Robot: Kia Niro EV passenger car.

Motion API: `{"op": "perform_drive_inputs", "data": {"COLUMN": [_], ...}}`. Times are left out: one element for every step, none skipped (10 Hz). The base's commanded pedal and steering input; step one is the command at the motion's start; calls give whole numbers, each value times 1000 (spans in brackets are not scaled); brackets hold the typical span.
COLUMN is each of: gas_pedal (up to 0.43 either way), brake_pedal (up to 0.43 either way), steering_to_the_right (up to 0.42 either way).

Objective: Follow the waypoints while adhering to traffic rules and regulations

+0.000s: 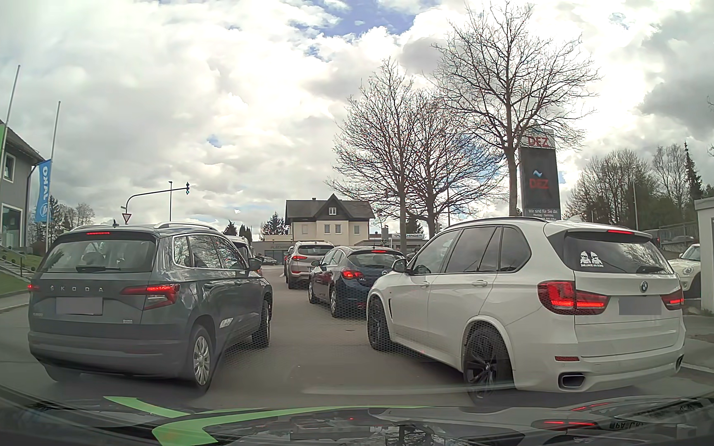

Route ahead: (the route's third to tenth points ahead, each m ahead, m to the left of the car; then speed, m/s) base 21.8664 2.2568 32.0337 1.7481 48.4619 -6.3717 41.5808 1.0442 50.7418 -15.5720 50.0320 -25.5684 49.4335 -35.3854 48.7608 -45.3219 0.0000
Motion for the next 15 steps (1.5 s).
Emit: {"op": "perform_drive_inputs", "data": {"gas_pedal": [0, 0, 0, 0, 0, 0, 0, 0, 0, 0, 0, 0, 0, 0, 0], "brake_pedal": [293, 287, 287, 293, 287, 287, 293, 287, 293, 293, 293, 293, 293, 293, 287], "steering_to_the_right": [568, 568, 568, 568, 568, 568, 568, 568, 568, 568, 568, 568, 568, 568, 568]}}
